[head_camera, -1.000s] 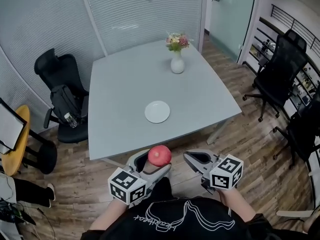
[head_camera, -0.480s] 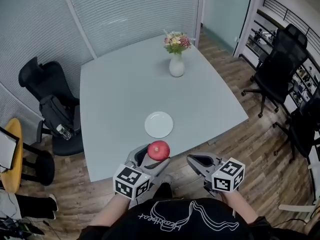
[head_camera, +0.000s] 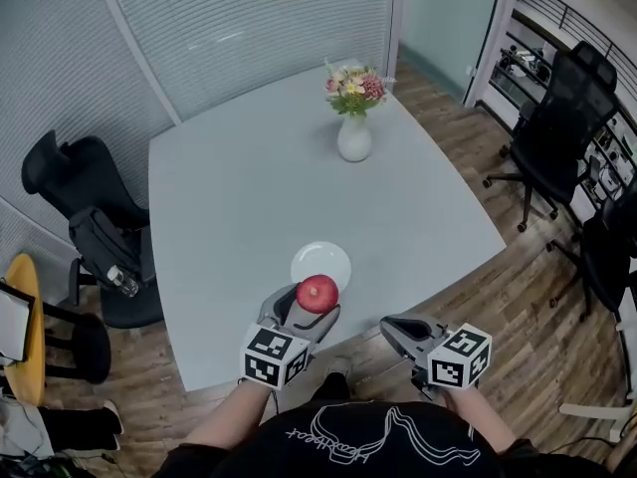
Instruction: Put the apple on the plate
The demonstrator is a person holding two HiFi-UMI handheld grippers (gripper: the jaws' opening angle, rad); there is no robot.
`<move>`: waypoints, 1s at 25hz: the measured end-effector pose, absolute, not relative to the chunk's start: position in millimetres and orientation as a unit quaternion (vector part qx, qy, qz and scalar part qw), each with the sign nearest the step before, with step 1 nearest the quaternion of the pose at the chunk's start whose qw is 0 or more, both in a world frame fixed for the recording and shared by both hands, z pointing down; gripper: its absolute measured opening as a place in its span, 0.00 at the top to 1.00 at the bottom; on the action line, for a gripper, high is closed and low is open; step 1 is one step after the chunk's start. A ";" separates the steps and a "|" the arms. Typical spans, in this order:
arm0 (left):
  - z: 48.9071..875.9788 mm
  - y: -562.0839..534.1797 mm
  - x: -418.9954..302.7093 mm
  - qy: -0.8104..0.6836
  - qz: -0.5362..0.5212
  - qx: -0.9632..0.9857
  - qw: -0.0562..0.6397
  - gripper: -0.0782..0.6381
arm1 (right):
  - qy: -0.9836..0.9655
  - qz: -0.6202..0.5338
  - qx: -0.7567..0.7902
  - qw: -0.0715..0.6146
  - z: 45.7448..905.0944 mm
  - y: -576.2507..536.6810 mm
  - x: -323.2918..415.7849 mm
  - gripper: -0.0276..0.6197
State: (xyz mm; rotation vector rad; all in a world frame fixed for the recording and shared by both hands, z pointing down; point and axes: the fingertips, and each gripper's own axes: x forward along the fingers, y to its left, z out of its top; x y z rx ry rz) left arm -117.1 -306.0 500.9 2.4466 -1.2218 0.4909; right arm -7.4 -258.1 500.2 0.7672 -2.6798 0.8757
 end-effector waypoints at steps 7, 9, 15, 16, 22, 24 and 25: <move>536.1 -342.2 -122.0 -0.440 0.213 0.858 0.159 0.40 | -0.899 0.314 0.281 0.122 518.8 -272.6 1.7 0.95; 548.4 -351.5 -123.6 -0.441 0.226 0.855 0.153 0.40 | -0.895 0.319 0.287 0.123 523.1 -276.1 3.5 0.95; 580.9 -373.6 -123.5 -0.441 0.249 0.851 0.138 0.40 | -0.887 0.328 0.300 0.127 533.3 -281.5 10.8 0.95; 585.9 -376.9 -123.2 -0.442 0.253 0.850 0.136 0.40 | -0.885 0.331 0.302 0.126 534.9 -282.0 12.9 0.95; 611.6 -391.0 -123.6 -0.446 0.268 0.843 0.137 0.40 | -0.876 0.347 0.310 0.129 546.4 -280.1 20.9 0.95; 618.0 -394.3 -124.3 -0.447 0.274 0.841 0.133 0.40 | -0.874 0.350 0.310 0.130 549.0 -279.7 21.9 0.95; 621.0 -395.4 -124.9 -0.449 0.276 0.840 0.132 0.40 | -0.874 0.351 0.311 0.130 549.6 -279.4 22.4 0.95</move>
